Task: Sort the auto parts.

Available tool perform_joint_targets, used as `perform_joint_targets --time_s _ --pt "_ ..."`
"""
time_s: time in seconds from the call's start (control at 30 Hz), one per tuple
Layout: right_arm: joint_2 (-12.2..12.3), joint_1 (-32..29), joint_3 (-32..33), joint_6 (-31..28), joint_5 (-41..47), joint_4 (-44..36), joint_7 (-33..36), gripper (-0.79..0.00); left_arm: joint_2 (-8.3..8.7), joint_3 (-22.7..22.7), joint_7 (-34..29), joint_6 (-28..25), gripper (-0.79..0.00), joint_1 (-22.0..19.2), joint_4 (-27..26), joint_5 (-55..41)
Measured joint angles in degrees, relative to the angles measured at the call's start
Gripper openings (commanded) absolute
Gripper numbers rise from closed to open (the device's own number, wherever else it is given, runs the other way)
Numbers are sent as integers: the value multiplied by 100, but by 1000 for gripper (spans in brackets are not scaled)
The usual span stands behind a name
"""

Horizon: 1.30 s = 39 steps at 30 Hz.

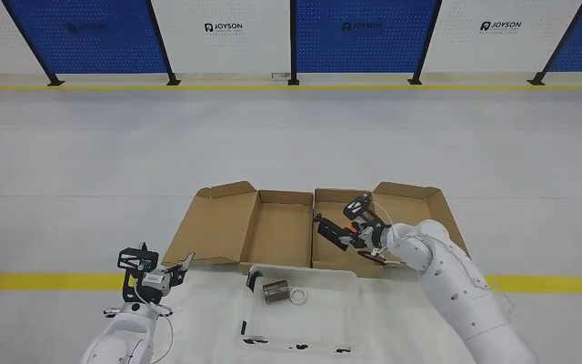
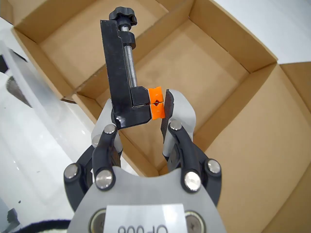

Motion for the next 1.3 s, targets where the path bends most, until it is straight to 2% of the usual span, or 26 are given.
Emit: perform_joint_targets --time_s 0.03,0.13,0.27,0.33,0.37,0.57,0.67,0.8,0.87,1.0,1.03,1.1,1.13,1.3 --pt "-24 54 -56 38 7 109 20 -566 0 0 0 0 0 0 0 0" --pt "-67 162 -134 54 59 314 -22 -517 0 0 0 0 0 0 0 0" --pt "-86 220 -139 -11 138 360 -97 -409 0 0 0 0 0 0 0 0" --pt "-81 210 -112 -18 169 294 -117 -52 0 0 0 0 0 0 0 0" --pt "-77 197 -94 -21 187 257 -125 0 0 0 0 0 0 0 0 0" --pt "-30 114 71 -86 346 26 -42 0 0 0 0 0 0 0 0 0" --pt "28 -36 238 -337 524 -277 -98 0 0 0 0 0 0 0 0 0" --pt "159 -527 560 -939 861 -1158 -137 0 0 0 0 0 0 0 0 0" --pt "241 -933 706 -1198 924 -1853 -65 0 0 0 0 0 0 0 0 0" --pt "374 -1726 757 -1719 1087 -3180 420 -123 0 0 0 0 0 0 0 0" --pt "401 -1900 692 -1798 1148 -3467 658 -175 0 0 0 0 0 0 0 0" --pt "424 -2035 529 -1824 1192 -3753 1048 -339 0 0 0 0 0 0 0 0" --pt "427 -2043 401 -1790 1172 -3853 1276 -376 0 0 0 0 0 0 0 0" --pt "358 -1753 -144 -1585 1136 -3635 1629 -397 0 0 0 0 0 0 0 0"
